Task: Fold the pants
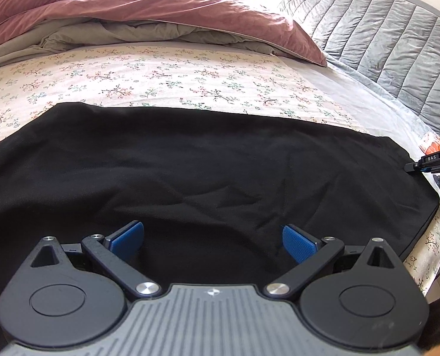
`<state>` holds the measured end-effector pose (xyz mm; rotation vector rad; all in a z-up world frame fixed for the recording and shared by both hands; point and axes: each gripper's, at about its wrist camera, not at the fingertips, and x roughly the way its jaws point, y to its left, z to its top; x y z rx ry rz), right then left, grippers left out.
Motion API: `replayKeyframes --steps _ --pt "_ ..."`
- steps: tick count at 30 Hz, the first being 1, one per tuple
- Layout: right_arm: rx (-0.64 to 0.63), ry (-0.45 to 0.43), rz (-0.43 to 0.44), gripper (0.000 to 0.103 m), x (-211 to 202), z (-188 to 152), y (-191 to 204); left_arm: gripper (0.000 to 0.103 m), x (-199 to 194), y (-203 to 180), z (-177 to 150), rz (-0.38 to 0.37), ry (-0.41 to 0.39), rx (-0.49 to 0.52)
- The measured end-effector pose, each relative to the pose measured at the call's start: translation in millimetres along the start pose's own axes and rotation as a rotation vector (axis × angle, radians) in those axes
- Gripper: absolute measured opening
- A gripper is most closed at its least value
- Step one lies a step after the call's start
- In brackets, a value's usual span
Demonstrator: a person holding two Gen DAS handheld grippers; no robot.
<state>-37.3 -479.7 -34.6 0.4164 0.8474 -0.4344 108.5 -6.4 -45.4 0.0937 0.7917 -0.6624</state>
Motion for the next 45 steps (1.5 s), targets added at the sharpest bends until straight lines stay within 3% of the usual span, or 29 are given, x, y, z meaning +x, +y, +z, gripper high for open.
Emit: replayKeyframes --steps 7,14,25,29,35,41,45 --pt "-0.023 -0.046 -0.024 0.009 -16.5 3.7 17.1 0.103 -4.7 2.1 1.3 -0.004 -0.011 -0.007" --pt "-0.119 -0.110 0.125 0.009 -51.5 6.6 75.6 0.103 -5.1 7.3 4.5 -0.089 -0.015 -0.091" --pt "-0.306 0.063 0.345 0.010 -13.6 -19.5 202.7 0.097 13.3 4.2 8.0 -0.291 -0.005 -0.236" --pt "-0.389 0.103 0.362 0.010 -1.8 -35.3 239.5 0.094 26.1 4.2 8.6 -0.354 0.014 -0.315" --pt "-0.392 0.128 0.413 0.010 -1.2 -41.2 258.2 0.093 45.8 1.3 18.3 -0.433 0.033 -0.423" --pt "-0.361 0.165 0.502 0.010 -2.5 -43.5 273.4 0.088 63.9 10.3 27.5 -0.503 0.036 -0.611" --pt "-0.283 0.191 0.550 0.010 1.7 -35.4 275.0 0.088 50.1 8.1 25.7 -0.452 0.019 -0.526"
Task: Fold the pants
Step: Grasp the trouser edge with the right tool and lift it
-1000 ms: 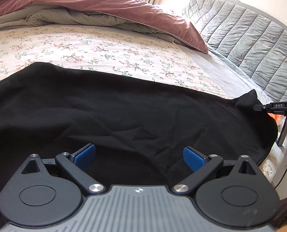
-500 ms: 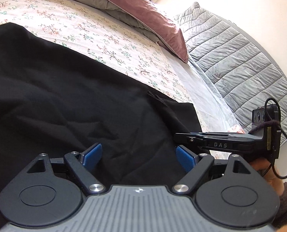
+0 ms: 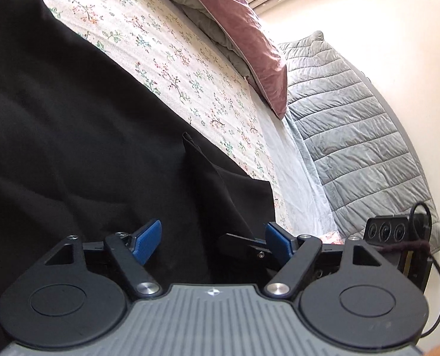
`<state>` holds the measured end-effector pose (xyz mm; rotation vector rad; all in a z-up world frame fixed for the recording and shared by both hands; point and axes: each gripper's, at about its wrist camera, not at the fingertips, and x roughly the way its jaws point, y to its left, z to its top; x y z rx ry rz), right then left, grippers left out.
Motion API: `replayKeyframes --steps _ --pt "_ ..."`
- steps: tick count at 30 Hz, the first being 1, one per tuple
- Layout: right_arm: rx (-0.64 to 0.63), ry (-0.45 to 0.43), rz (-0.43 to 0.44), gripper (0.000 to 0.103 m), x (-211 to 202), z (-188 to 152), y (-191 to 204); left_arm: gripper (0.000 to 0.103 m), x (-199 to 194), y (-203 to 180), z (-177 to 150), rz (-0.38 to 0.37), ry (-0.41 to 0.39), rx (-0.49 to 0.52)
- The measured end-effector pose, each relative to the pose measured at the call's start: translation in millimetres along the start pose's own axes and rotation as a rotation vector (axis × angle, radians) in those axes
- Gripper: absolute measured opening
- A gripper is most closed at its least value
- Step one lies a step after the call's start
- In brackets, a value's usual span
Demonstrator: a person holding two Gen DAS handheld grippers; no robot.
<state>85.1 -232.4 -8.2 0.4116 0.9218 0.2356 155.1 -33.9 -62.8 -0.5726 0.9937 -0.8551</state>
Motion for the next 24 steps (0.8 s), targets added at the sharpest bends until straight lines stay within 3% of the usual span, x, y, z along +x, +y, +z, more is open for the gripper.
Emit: replayKeyframes --steps 9,15,24 --pt "0.067 0.001 0.121 0.010 18.0 20.8 31.4 0.088 -61.3 1.7 1.7 0.193 -0.091 0.236" --pt "0.050 0.016 0.131 0.010 36.0 33.5 69.4 0.088 -109.1 23.7 4.1 0.372 -0.144 0.281" --pt "0.061 0.033 0.137 0.010 60.2 42.0 118.4 0.088 -160.3 46.2 2.6 0.500 -0.184 0.261"
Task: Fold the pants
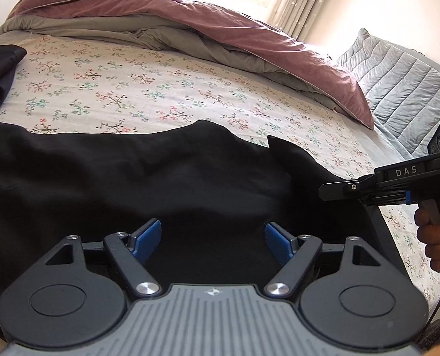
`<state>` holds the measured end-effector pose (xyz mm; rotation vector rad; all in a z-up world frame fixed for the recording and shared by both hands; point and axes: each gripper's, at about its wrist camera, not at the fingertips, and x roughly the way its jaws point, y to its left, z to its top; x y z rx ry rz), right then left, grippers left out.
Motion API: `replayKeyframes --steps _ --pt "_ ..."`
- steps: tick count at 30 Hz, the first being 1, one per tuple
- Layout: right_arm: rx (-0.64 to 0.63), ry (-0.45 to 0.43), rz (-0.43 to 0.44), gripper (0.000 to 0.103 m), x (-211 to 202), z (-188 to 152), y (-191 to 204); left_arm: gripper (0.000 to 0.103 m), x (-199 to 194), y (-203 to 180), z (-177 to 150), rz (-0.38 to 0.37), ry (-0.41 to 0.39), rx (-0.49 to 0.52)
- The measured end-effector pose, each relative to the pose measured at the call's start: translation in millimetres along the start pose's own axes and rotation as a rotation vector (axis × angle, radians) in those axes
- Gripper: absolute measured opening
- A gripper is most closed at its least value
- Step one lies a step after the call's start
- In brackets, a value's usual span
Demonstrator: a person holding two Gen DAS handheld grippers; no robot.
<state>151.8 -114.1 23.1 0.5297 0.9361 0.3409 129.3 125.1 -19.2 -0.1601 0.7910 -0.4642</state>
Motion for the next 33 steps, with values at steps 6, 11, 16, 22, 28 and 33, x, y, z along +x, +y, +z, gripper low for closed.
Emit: replayKeyframes --steps 6,11,16,22,28,33 --pt "-0.025 0.025 0.022 0.010 26.3 4.8 43.9 0.088 -22.3 29.1 -4.7 0.084 -0.018 -0.038" --pt "-0.059 0.053 0.061 0.010 54.8 6.8 89.3 0.088 -41.0 60.6 -6.8 0.140 -0.037 -0.096" --pt "-0.105 0.088 0.080 0.010 86.8 6.2 134.6 0.088 -62.3 85.1 -11.0 0.187 -0.068 -0.142" --pt "-0.120 0.126 0.104 0.010 123.6 3.3 176.8 0.088 -85.0 109.5 -17.6 0.237 -0.093 -0.185" --pt "-0.111 0.138 0.113 0.010 154.1 5.2 212.0 0.088 -114.3 131.9 -25.2 0.236 -0.140 -0.247" --pt "-0.107 0.145 0.121 0.010 183.4 6.6 243.8 0.088 -131.3 153.3 -27.7 0.171 -0.188 -0.317"
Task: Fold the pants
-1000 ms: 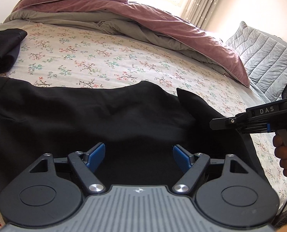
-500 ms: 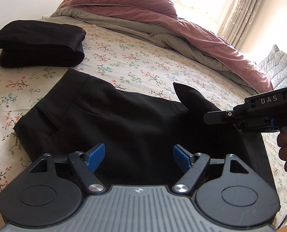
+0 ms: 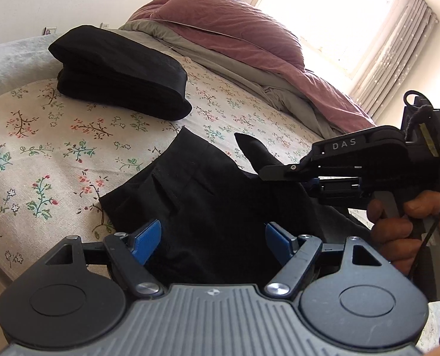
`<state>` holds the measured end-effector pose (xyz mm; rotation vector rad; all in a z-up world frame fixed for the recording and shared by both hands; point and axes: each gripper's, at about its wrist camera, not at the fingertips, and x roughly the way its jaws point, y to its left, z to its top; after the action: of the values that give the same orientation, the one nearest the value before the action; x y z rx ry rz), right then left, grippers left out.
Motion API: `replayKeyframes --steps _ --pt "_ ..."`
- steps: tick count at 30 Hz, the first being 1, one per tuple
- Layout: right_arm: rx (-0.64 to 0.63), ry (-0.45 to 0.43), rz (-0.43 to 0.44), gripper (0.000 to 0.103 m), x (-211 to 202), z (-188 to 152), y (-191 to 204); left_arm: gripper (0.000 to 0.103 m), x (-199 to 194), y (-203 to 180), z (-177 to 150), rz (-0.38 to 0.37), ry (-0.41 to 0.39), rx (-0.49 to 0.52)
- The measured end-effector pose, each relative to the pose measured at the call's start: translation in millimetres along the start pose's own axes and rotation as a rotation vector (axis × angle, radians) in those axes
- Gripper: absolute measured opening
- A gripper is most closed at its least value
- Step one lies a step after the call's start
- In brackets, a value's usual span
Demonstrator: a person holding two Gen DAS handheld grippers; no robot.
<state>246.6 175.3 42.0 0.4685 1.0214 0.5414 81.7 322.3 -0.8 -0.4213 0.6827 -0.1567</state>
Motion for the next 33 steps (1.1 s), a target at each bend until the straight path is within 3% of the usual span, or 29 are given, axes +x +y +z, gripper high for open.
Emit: replayKeyframes --steps 10,13,14,17,22,27,33 --pt "0.036 0.043 0.028 0.011 54.3 2.5 33.5 0.088 3.0 14.2 8.9 0.019 -0.033 -0.060" --pt "0.040 0.058 0.023 0.016 58.9 1.0 35.8 0.088 7.5 19.2 12.2 -0.017 -0.032 -0.088" --pt "0.046 0.061 0.036 0.024 56.9 1.3 34.6 0.088 9.1 21.6 13.0 -0.035 -0.027 -0.106" --pt "0.045 0.049 0.051 0.049 40.3 1.1 29.6 0.088 17.3 26.3 15.4 -0.077 -0.003 -0.134" --pt "0.021 0.006 0.011 0.051 -6.8 -1.5 9.4 0.087 33.9 26.1 19.0 -0.031 0.022 -0.109" --pt "-0.013 -0.049 -0.078 0.059 -53.6 -20.3 -23.7 0.086 42.2 16.9 18.2 -0.012 0.031 -0.072" --pt "0.024 -0.073 -0.094 0.059 -93.8 -51.9 -67.1 0.086 40.5 -22.1 -2.4 0.029 0.050 0.172"
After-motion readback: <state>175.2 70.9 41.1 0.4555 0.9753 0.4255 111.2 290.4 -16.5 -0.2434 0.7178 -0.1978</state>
